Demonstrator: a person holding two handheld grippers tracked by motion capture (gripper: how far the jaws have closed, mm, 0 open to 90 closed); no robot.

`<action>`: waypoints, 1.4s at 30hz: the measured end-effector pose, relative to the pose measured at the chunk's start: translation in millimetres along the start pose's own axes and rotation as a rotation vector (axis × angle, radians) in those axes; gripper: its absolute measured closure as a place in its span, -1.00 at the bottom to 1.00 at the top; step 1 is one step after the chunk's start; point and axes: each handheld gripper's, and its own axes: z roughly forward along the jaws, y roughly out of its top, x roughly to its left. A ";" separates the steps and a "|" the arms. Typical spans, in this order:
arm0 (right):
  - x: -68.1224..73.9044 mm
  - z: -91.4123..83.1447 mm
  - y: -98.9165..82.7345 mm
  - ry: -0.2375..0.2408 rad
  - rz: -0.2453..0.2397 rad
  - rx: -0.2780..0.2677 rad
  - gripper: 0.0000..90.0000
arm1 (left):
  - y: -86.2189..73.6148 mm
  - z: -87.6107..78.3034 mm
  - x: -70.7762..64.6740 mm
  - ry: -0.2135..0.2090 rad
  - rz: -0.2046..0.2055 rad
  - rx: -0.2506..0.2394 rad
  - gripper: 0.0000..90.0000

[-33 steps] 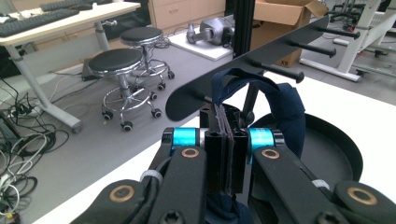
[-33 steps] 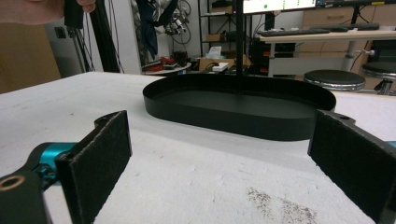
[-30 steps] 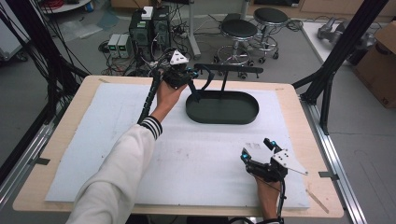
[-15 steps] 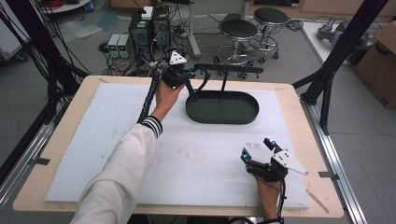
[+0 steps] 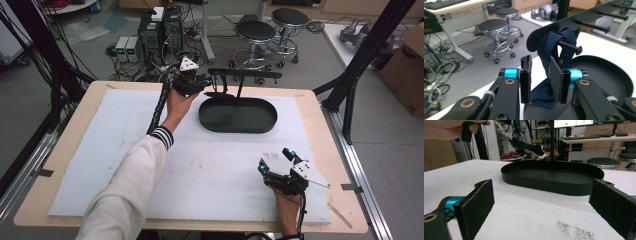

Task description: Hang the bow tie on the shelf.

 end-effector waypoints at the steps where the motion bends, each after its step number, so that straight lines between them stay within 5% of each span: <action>1: -0.1 -0.1 0.1 0.002 -0.002 -0.003 -0.89 | -1.7 -1.3 1.1 -0.016 -0.009 0.004 0.33; 6: 0.1 -0.9 -0.5 0.008 -0.001 -0.012 -0.89 | -11.9 -26.5 -1.7 -0.033 0.044 -0.017 -0.17; 10: 0.1 -1.0 -0.5 0.007 -0.004 -0.011 -0.89 | -23.5 -67.6 0.4 -0.132 0.026 -0.026 -0.45; 16: 0.3 -1.7 -0.6 0.007 0.005 -0.011 -0.89 | -45.6 -133.0 14.5 -0.163 -0.011 -0.139 -0.76; 25: -1.3 -0.6 0.0 -0.004 0.019 -0.006 -0.89 | -98.8 -208.1 23.5 -0.115 0.047 -0.217 -0.76; 32: 0.4 -0.5 -0.1 -0.016 0.010 -0.002 -0.89 | -167.0 -251.3 27.8 -0.042 0.041 -0.241 -0.76; 39: 0.5 -0.5 -0.2 -0.024 0.004 -0.007 -0.89 | -195.0 -269.3 26.1 -0.025 0.031 -0.334 -0.76; 42: 1.3 -0.5 -0.3 -0.026 -0.006 -0.009 -0.89 | -204.4 -271.3 25.9 -0.020 -0.012 -0.369 -0.76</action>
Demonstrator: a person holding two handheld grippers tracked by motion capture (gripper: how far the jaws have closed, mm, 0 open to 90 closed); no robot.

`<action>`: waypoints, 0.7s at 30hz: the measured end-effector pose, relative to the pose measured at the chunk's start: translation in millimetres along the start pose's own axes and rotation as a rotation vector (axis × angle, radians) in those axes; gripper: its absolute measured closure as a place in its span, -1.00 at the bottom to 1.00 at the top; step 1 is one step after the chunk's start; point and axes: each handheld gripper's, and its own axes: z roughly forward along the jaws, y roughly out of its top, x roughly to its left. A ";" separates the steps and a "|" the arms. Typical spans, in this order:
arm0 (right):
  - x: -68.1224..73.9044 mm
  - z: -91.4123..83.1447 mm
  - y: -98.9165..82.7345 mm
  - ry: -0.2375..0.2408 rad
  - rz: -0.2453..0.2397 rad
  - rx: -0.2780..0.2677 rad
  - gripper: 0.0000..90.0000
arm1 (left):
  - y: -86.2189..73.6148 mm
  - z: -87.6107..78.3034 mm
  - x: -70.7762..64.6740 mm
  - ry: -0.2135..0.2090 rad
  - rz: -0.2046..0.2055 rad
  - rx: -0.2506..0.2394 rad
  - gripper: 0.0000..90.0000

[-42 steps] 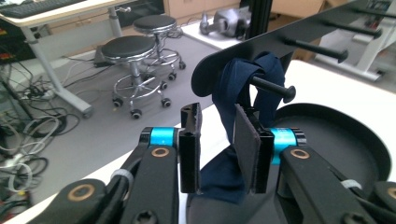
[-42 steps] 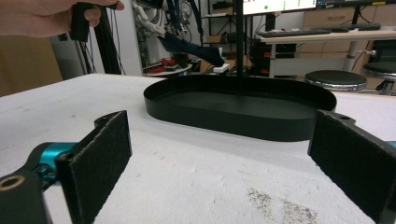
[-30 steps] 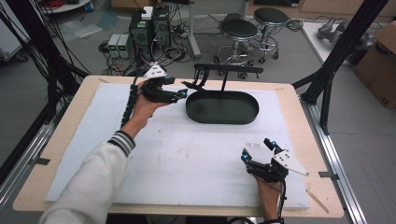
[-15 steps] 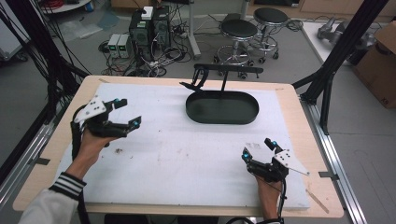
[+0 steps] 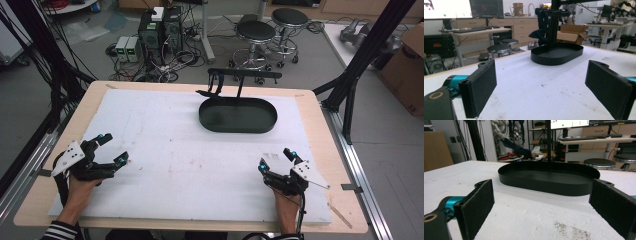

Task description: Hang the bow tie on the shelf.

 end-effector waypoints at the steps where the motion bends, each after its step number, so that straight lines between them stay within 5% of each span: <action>1: 0.0 0.0 0.0 -0.001 0.001 -0.001 -0.89 | -5.9 -2.7 -1.3 0.027 0.003 -0.027 -0.76; 7: 0.4 -0.3 -0.1 -0.002 0.001 0.000 -0.89 | -20.9 -3.0 -2.1 0.052 -0.002 0.015 -0.76; 21: 2.6 -0.8 -0.6 -0.001 -0.019 -0.004 -0.89 | -21.7 -4.4 -2.9 0.050 0.008 0.002 -0.76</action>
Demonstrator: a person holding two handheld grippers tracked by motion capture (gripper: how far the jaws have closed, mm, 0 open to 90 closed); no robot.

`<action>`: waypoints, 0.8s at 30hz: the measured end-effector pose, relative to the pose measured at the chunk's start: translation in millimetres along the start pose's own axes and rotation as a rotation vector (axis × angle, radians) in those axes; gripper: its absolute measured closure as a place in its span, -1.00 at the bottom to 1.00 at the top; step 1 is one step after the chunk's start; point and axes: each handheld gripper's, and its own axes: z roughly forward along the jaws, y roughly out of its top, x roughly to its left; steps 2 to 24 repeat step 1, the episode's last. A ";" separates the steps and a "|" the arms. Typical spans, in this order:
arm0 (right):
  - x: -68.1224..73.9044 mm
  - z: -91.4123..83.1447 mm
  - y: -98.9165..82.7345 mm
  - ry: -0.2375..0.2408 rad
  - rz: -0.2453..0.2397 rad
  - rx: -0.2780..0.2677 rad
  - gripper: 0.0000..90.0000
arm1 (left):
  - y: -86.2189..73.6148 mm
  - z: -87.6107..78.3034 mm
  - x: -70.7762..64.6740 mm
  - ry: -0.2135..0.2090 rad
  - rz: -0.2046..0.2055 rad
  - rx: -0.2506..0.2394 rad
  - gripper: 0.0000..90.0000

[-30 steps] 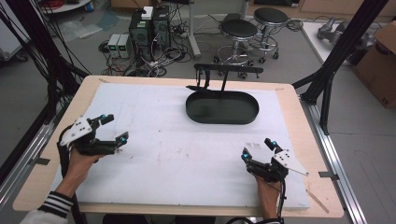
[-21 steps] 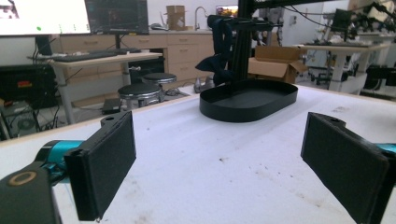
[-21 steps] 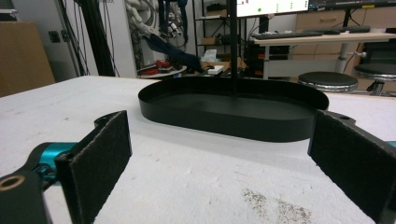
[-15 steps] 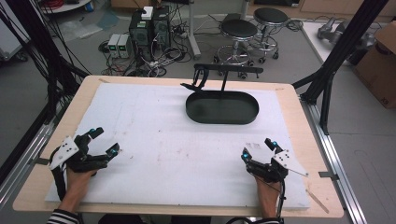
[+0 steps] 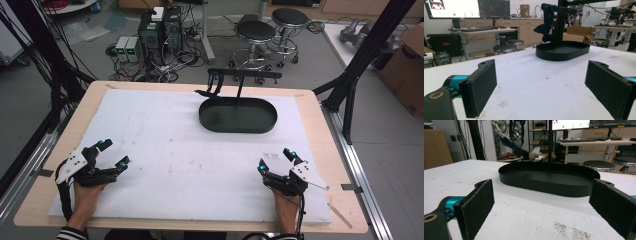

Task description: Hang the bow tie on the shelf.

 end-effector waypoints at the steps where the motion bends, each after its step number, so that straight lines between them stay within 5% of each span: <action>1: -0.3 0.2 0.0 -0.003 -0.003 -0.003 -0.89 | 0.0 0.1 -0.3 -0.002 0.000 0.000 -0.76; 24: -0.3 0.2 0.0 -0.003 -0.003 -0.003 -0.89 | 0.0 0.1 -0.3 -0.002 0.000 0.000 -0.76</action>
